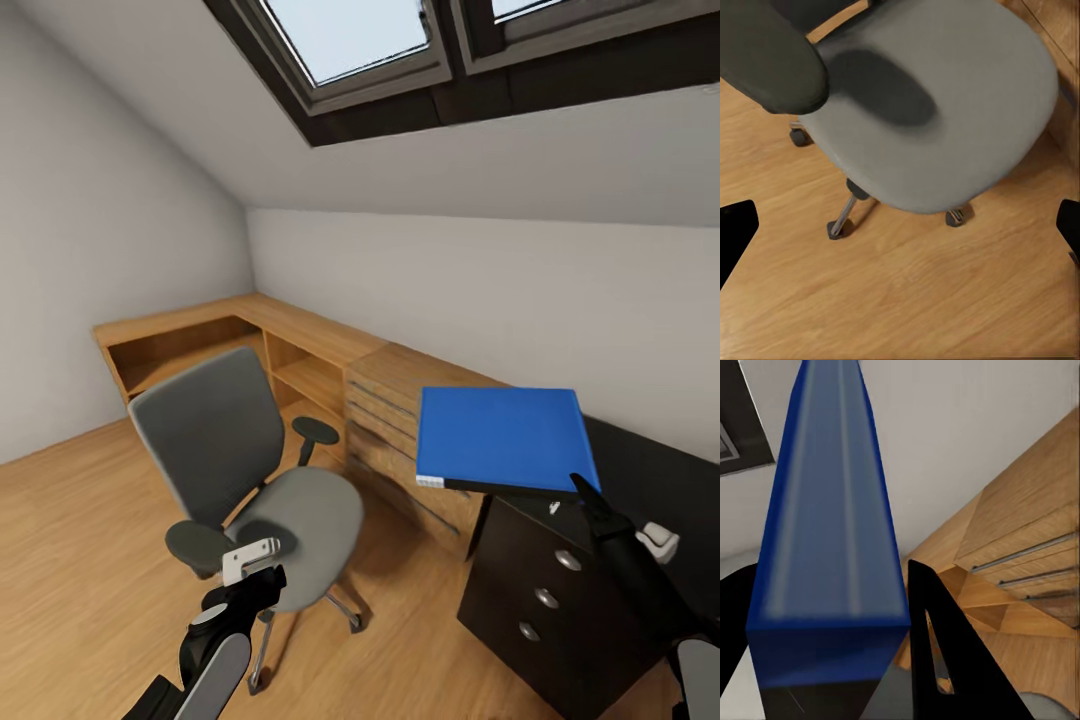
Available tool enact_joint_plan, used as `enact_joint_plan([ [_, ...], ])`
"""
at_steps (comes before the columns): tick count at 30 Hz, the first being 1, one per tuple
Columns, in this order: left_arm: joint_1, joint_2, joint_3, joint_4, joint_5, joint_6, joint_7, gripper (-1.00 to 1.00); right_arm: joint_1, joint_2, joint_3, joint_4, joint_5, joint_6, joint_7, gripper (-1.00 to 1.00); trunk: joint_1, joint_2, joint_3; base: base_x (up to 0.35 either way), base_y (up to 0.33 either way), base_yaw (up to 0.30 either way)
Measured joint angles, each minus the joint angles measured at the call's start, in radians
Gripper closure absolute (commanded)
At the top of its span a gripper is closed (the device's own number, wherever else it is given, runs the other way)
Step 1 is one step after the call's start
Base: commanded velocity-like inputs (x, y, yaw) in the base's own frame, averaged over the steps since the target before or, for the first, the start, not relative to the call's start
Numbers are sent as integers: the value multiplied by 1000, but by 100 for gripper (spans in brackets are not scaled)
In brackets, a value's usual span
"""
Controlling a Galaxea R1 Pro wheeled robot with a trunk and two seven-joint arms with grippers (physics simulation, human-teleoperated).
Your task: In the bedroom, organize the workspace by keeping the computer under the desk, ensuring the monitor is on the desk, placing the keyboard on the desk next to the monitor, placing the mouse on the desk next to the keyboard, moving the folder from the swivel chair onto the desk next to the mouse, stacking the notebook on top of the folder with the pen on top of the notebook, and positioning the swivel chair next to the desk.
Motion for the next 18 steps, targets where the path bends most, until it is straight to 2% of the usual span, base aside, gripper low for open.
enact_joint_plan([
  [3, 0, 0, -1, 0, 0, 0, 1, -100, 0, -1, -6, 0, 0, 0, 0, 100, -12, 21, 7, 0, 0, -272],
  [6, 0, 0, -1, 0, 0, 0, 1, -100, 0, 1, -84, 1, -1, 1, 0, 100, -23, 42, 15, 0, 0, -274],
  [9, 0, 0, -1, 0, 0, 0, 1, -100, 0, 1, -121, 2, -1, 2, 0, 100, -35, 63, 23, 0, 0, -275],
  [18, 0, 0, -1, 0, 0, 0, 1, -100, 0, 0, -141, 2, 0, 3, -1, 100, -69, 126, 46, 0, 0, -275],
])
